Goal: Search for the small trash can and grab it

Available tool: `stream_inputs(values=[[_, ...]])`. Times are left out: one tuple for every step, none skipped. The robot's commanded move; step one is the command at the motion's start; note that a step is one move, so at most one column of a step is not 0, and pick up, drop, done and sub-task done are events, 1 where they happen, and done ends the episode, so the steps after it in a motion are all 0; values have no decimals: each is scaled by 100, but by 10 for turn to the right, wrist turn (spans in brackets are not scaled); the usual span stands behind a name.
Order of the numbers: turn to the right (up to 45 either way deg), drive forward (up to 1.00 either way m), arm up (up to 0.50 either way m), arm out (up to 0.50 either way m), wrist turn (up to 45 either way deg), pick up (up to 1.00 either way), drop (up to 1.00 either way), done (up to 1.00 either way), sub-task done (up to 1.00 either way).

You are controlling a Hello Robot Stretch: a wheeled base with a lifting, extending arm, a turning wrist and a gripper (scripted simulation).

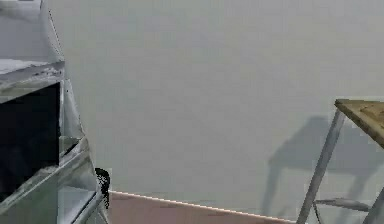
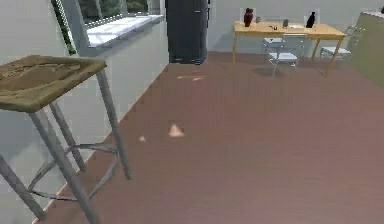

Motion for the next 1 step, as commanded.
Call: stream_inputs(values=[[0,35,0,0,0,0,0,0,0]])
